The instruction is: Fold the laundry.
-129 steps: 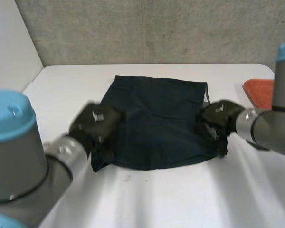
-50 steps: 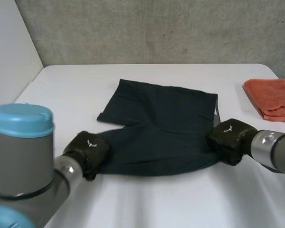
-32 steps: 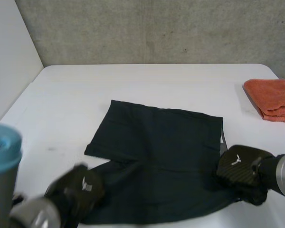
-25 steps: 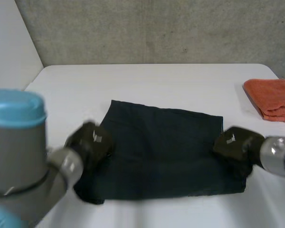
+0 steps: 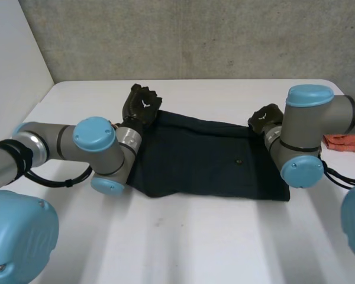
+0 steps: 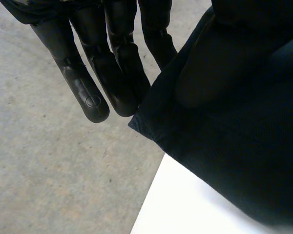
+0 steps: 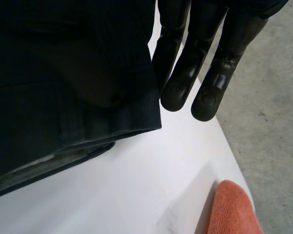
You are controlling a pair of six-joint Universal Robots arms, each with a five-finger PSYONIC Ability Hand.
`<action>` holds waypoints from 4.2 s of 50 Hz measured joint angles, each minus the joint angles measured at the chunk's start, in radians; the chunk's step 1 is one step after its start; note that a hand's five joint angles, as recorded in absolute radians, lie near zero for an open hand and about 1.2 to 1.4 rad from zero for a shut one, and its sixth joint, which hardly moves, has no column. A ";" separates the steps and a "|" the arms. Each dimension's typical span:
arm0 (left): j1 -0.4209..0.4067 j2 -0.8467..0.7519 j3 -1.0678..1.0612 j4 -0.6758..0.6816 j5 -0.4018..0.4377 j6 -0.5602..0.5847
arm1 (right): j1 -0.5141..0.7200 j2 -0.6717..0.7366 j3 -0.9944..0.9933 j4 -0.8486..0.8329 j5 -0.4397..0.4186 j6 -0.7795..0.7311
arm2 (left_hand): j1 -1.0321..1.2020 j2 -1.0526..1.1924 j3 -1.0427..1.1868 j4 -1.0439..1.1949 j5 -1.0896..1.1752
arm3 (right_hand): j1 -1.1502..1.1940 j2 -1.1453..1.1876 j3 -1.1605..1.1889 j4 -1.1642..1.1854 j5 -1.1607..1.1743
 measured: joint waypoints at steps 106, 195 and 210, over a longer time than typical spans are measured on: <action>-0.039 0.743 -0.721 -0.262 -0.089 -0.509 | 0.260 -0.441 0.715 -0.125 -0.484 -0.394 | -0.935 -0.995 -0.981 -0.999 -0.961 | -0.002 0.003 0.019 0.015 -0.022; -0.135 0.718 -0.308 -0.858 0.153 -0.672 | 0.073 -0.715 1.094 -0.297 -0.273 0.468 | -0.924 -0.995 -0.984 -0.999 -0.961 | -0.770 -0.955 -0.964 -0.946 -0.944; -0.136 0.717 -0.316 -0.856 0.166 -0.682 | 0.113 -0.523 1.087 -0.515 -0.216 0.396 | -0.924 -0.995 -0.984 -1.000 -0.961 | -0.770 -0.955 -0.964 -0.946 -0.944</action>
